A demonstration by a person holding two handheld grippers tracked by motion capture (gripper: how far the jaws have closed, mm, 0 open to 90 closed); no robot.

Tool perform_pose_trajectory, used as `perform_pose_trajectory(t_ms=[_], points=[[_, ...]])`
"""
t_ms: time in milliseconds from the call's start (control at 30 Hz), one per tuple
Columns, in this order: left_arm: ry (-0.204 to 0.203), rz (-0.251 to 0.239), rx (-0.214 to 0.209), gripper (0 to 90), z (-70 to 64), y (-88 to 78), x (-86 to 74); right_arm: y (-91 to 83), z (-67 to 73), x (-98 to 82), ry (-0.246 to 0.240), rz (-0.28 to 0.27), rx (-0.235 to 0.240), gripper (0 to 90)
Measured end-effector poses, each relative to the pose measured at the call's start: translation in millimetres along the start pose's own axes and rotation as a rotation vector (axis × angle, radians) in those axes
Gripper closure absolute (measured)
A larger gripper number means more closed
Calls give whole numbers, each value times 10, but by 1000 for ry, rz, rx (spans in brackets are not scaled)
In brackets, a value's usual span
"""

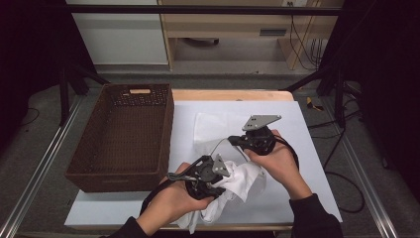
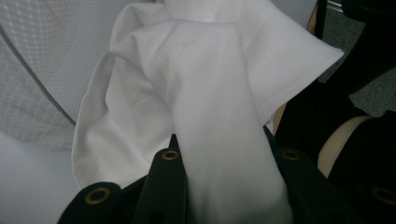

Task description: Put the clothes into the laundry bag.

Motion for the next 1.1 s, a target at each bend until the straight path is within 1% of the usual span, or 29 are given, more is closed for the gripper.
perform_pose_trajectory(t_ms=[33,67,100,167,200,267,300,367,400,467,500,533,600,800,833,967,1100], points=[[-13,8,0,736,33,51,-21,-2,2,1,0,-1,0,899],[-13,8,0,736,33,51,-21,-2,2,1,0,-1,0,899],[-30,17,-2,736,79,87,-51,-7,8,1,-2,0,2,899],[-54,21,3,737,125,117,-89,-9,13,1,-5,1,3,899],[-54,21,3,736,125,117,-89,-9,13,1,-5,1,3,899],[-86,30,5,736,193,142,-153,-12,17,0,-6,2,4,899],[-86,30,5,736,193,142,-153,-12,17,0,-6,2,4,899],[-125,30,14,736,261,153,-202,-10,30,3,-6,1,6,899],[-137,30,17,736,282,157,-215,-13,35,3,-11,3,8,899],[-155,35,23,736,327,159,-238,-13,57,9,-15,3,10,898],[-155,35,23,737,327,159,-238,-13,57,9,-15,3,10,898],[-169,29,22,736,362,155,-253,-11,85,18,-20,3,10,898],[-174,20,18,736,365,140,-252,-6,112,27,-24,2,11,898],[-172,19,16,735,297,112,-219,14,150,42,-34,4,19,898],[-174,12,16,734,284,107,-197,16,162,48,-33,4,20,899],[-178,-2,22,733,286,98,-135,17,181,45,-32,-2,25,898],[-181,-8,24,732,305,129,-91,22,200,30,-32,-1,28,899]])
Point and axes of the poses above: each handheld gripper's, and its own axes: y roughly forward along the jaws, x roughly out of its top, z roughly to its left, the point moved 3 cm from there along y, roughly forward along the jaws, and after that the axes turned 8 degrees about -x, right-handed, at the moved point
